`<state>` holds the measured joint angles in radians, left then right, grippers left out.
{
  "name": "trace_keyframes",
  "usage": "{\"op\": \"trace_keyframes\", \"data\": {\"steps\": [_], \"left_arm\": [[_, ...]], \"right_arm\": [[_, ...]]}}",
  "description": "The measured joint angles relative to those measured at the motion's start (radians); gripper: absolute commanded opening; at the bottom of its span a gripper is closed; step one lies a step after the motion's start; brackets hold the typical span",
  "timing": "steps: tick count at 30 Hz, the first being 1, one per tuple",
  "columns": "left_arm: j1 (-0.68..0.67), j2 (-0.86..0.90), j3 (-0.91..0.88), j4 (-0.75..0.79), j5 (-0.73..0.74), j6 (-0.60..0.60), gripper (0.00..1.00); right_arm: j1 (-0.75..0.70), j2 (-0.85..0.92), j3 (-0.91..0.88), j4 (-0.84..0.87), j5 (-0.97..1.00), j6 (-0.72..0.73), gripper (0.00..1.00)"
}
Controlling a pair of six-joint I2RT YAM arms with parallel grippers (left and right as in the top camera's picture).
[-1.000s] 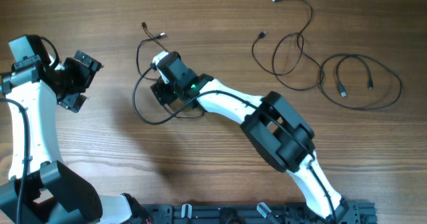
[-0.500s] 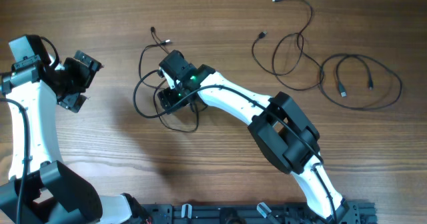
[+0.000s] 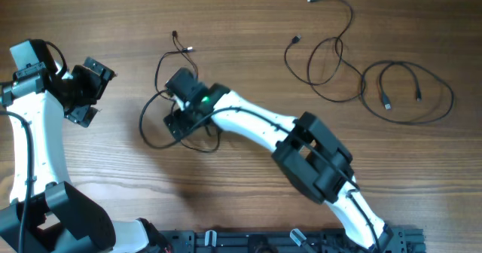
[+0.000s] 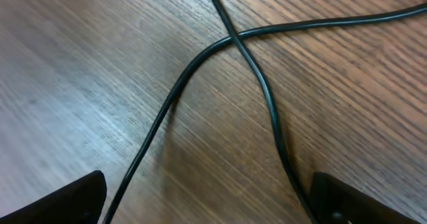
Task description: Untangle cables
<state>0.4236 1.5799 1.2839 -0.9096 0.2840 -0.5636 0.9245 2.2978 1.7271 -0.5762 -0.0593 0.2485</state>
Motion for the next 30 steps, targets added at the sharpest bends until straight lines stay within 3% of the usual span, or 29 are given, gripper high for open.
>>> {"op": "trace_keyframes", "data": {"steps": [2,5,6,7,9,10,21,25,29,30], "left_arm": [[0.0,0.0,0.0,0.0,0.0,0.0,1.0],[0.0,0.0,0.0,0.0,0.0,0.0,1.0],[0.0,0.0,0.0,0.0,0.0,0.0,1.0],[0.0,0.0,0.0,0.0,0.0,0.0,1.0],[0.0,0.0,0.0,0.0,0.0,0.0,1.0],[0.0,0.0,0.0,0.0,0.0,0.0,1.0],[0.0,0.0,0.0,0.0,0.0,0.0,1.0],[0.0,0.0,0.0,0.0,0.0,0.0,1.0],[0.0,0.0,0.0,0.0,0.0,0.0,1.0],[0.0,0.0,0.0,0.0,0.0,0.0,1.0]], "right_arm": [[0.05,0.012,-0.001,0.004,0.141,-0.043,0.99],[0.068,0.014,-0.002,0.008,0.166,-0.072,0.98],[0.069,0.014,-0.002,0.008,0.166,-0.075,0.9],[0.069,0.014,-0.002,0.007,0.165,-0.078,0.75],[0.071,0.014,-0.002,0.001,0.162,-0.086,0.17],[0.074,0.014,-0.002,-0.003,0.16,-0.089,0.04],[0.062,0.0,0.023,-0.174,0.134,-0.135,0.04],[-0.052,-0.052,0.023,-0.212,0.131,-0.188,0.04],[-0.178,-0.185,0.023,-0.199,0.132,-0.203,0.04],[-0.272,-0.296,0.029,-0.183,0.136,-0.203,0.04]]}}
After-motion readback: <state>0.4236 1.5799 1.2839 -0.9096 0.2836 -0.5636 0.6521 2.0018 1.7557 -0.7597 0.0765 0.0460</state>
